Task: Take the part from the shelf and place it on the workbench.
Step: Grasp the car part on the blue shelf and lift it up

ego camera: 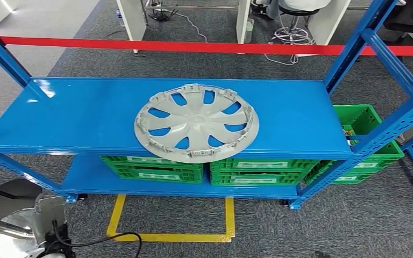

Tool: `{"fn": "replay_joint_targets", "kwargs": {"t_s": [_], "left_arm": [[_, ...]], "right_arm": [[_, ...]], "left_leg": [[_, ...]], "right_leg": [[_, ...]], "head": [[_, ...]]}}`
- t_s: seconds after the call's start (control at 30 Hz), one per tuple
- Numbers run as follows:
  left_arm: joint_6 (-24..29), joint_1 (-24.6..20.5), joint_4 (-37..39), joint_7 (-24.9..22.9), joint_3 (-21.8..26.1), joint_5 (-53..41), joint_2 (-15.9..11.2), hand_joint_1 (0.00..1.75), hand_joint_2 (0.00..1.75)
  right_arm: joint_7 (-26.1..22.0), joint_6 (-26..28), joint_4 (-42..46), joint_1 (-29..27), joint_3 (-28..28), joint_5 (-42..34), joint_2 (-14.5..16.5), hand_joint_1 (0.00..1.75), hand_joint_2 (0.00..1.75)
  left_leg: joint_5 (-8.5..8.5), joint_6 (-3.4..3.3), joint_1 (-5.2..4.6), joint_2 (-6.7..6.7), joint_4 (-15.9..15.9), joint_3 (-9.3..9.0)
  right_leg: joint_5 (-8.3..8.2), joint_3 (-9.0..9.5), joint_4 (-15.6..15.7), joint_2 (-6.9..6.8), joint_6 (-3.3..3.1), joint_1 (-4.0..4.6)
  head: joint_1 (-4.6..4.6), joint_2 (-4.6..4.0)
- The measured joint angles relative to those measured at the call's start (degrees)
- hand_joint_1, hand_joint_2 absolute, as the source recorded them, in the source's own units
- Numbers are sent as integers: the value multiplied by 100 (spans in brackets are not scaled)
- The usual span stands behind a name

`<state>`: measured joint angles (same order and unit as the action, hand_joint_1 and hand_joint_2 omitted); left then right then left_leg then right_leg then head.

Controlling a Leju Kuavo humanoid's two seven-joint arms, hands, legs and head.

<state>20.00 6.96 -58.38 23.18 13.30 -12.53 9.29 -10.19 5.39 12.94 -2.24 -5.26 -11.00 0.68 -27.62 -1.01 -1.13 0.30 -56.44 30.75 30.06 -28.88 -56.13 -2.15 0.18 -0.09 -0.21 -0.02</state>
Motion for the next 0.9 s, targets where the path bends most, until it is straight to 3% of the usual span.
{"fn": "replay_joint_targets", "kwargs": {"t_s": [0.1,0.27,0.47,0.73,0.9], "left_arm": [[46,-42,553,-117,-171,15,-43,0,0],[81,-261,2120,-166,-304,207,-95,0,0],[54,-427,3658,-704,-363,193,-162,0,0],[40,-537,4363,-936,-439,167,-287,0,0],[100,-546,4443,-714,-457,113,-359,0,0]], "right_arm": [[32,8,0,-2,-21,55,3,0,0],[98,133,6,-4,-62,166,21,0,0],[249,312,131,-60,-150,339,77,0,0],[244,372,252,-97,-207,553,80,0,0],[35,645,349,-111,-185,967,79,0,0]], "left_leg": [[-1,0,-1,0,0,0],[-2,-1,-1,1,0,1],[-4,-1,-2,1,0,2],[-3,-1,-1,1,0,1],[-3,-1,-1,1,0,1]], "right_leg": [[0,-1,0,1,0,-1],[2,-2,1,3,0,-2],[3,-5,1,3,-1,-2],[3,-3,0,2,-1,-1],[3,-2,0,2,-1,-1]], "head": [[-2,0],[-1,0],[-1,0],[0,0],[-1,0]]}}
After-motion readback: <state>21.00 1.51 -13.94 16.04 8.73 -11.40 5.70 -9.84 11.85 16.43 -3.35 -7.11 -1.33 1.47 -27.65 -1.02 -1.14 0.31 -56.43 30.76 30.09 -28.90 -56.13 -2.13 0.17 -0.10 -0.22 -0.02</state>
